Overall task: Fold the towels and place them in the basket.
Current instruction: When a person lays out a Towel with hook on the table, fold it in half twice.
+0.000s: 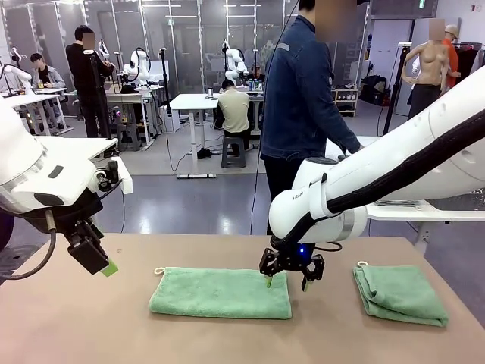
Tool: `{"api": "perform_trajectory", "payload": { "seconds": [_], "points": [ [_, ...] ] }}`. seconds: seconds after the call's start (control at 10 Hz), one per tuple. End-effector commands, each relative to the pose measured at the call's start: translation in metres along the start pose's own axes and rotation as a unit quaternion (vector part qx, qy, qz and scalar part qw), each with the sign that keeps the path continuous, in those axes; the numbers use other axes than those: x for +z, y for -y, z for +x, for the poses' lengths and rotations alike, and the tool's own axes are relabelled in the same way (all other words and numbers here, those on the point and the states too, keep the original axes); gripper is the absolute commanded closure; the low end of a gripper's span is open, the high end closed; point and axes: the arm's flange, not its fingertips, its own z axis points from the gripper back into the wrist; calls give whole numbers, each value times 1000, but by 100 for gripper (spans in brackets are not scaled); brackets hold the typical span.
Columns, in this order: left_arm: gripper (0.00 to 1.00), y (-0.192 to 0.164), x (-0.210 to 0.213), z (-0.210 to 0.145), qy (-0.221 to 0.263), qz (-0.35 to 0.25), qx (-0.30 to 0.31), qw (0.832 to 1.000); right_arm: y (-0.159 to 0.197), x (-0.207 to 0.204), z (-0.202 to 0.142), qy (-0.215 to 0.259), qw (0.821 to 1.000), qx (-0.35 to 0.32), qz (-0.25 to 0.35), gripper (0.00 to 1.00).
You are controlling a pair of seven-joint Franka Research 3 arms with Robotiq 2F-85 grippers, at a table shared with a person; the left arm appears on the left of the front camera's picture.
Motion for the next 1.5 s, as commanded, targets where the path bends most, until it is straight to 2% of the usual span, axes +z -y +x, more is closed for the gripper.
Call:
{"api": "perform_trajectory", "payload": {
  "seconds": [0.0, 0.6, 0.7, 0.8, 1.0, 1.1, 1.4],
  "points": [
    [0, 0, -2, 2, 0, 9, 4, 1000, -13, -5, 4, 8, 999, -19, -26, 0],
    [0, 0, -2, 2, 0, 9, 4, 1000, -21, -21, 10, -5, 998, -26, -50, 0],
    [0, 0, -2, 2, 0, 9, 4, 1000, -22, -22, 10, -5, 998, -26, -53, 12],
    [0, 0, -2, 2, 0, 9, 4, 1000, -22, -21, 11, -6, 998, -26, -53, 36],
    [0, 0, -2, 2, 0, 9, 4, 1000, -21, -23, 14, -12, 998, -29, -54, 96],
    [0, 0, -2, 2, 0, 9, 4, 1000, -21, -23, 14, -12, 998, -30, -55, 100],
    [0, 0, -2, 2, 0, 9, 4, 1000, -21, -24, 15, -16, 998, -29, -54, 100]
  ]
}}
